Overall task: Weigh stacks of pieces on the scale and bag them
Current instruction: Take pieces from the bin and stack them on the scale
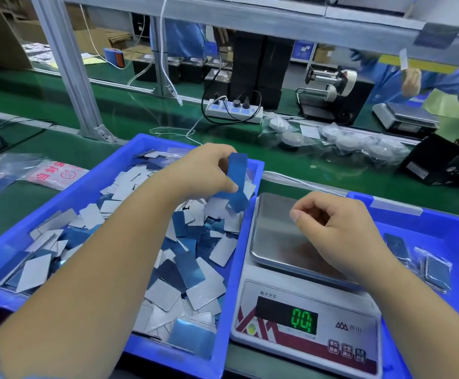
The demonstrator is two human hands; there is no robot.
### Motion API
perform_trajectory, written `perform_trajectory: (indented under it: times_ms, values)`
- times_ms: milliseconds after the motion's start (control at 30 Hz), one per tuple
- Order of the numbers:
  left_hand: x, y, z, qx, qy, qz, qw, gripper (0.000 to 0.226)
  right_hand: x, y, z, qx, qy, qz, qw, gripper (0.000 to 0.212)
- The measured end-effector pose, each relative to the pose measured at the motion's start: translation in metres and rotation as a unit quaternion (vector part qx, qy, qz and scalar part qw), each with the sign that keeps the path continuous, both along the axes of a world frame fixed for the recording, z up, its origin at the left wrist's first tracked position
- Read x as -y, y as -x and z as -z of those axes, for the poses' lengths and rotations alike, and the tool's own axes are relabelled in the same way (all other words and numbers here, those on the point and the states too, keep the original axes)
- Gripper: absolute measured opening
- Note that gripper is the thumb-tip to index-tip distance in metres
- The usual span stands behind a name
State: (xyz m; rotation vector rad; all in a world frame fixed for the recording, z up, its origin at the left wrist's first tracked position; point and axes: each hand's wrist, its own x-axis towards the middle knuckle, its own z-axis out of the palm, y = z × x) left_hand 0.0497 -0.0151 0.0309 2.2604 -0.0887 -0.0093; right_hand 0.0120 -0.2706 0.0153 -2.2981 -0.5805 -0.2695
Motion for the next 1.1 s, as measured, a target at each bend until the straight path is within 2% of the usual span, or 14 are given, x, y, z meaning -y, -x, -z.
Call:
perform_trajectory:
  times_ms: [67, 167, 267, 333, 433, 467, 600, 667, 900, 1100]
  values:
    - [-0.001, 0.0, 0.009, -0.039, 0.021, 0.004, 0.999, 0.021, 0.0, 0.0, 0.001, -0.002, 0.001, -0.001, 1.0, 0.019]
    - [0.001, 0.0, 0.027, -0.098, -0.059, 0.042, 0.993, 0.02, 0.0, 0.001, 0.001, -0.007, 0.003, -0.004, 1.0, 0.019]
    - [-0.004, -0.002, 0.03, -0.09, -0.044, 0.042, 0.994, 0.019, 0.0, 0.0, 0.001, -0.007, 0.005, -0.002, 1.0, 0.019]
    - [-0.007, -0.002, 0.025, -0.065, -0.002, 0.021, 0.998, 0.019, 0.0, 0.0, 0.0, -0.007, 0.007, -0.002, 1.0, 0.019]
    - [-0.009, -0.002, 0.021, -0.033, 0.136, -0.013, 0.99, 0.019, 0.0, 0.001, 0.0, -0.007, 0.004, -0.003, 1.0, 0.019]
    - [-0.009, -0.001, 0.021, -0.033, 0.151, -0.013, 0.988, 0.021, 0.0, 0.001, 0.0, -0.006, 0.004, -0.002, 1.0, 0.019]
    - [-0.006, 0.003, 0.029, -0.1, 0.044, 0.044, 0.993, 0.018, 0.0, 0.001, -0.001, -0.006, 0.004, -0.003, 1.0, 0.018]
    - [-0.005, 0.002, 0.031, -0.112, 0.032, 0.048, 0.992, 0.018, 0.0, 0.001, -0.001, -0.006, 0.007, -0.002, 1.0, 0.018]
    - [-0.011, -0.004, 0.028, 0.0, 0.08, -0.04, 0.996, 0.032, 0.001, 0.001, -0.001, -0.008, 0.006, -0.004, 1.0, 0.018]
    - [-0.006, -0.004, 0.023, 0.074, 0.179, -0.108, 0.975, 0.045, 0.001, 0.001, -0.002, 0.004, 0.002, -0.001, 1.0, 0.02]
